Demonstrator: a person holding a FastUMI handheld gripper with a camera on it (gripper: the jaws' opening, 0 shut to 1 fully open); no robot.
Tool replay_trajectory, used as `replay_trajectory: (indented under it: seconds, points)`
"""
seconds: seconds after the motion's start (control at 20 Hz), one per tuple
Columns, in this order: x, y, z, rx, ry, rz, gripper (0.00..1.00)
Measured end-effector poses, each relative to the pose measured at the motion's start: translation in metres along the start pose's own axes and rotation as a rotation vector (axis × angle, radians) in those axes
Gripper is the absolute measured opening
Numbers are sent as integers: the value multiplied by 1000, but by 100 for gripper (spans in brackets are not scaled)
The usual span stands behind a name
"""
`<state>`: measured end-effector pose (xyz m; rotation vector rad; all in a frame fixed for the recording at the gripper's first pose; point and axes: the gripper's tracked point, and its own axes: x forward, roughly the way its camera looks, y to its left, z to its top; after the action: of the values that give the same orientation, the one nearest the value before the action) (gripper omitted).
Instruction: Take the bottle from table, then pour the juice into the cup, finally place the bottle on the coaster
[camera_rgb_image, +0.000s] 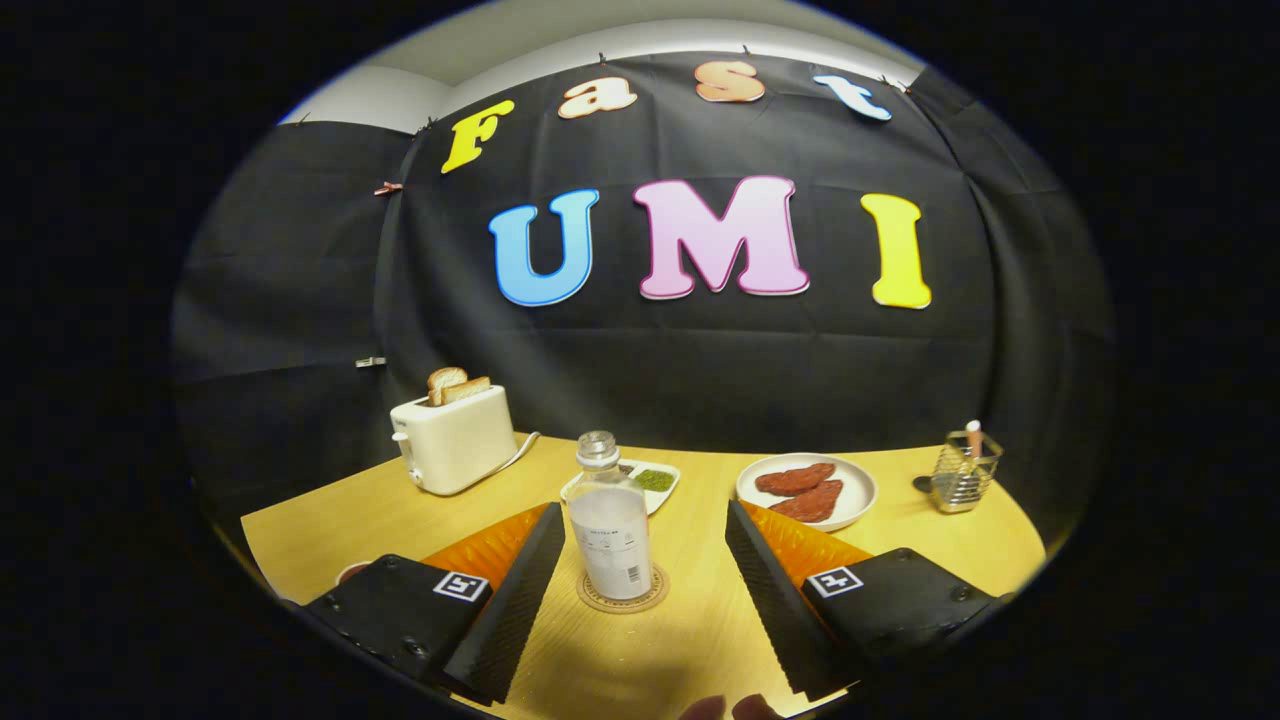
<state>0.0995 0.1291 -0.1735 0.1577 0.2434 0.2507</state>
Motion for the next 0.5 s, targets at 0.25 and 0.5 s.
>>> replay_trajectory:
  seconds: [0.25,0.5]
  points:
    - [-62,-35,42,-25,-15,-161,99]
    - [-116,-58,70,7,-13,-297,99]
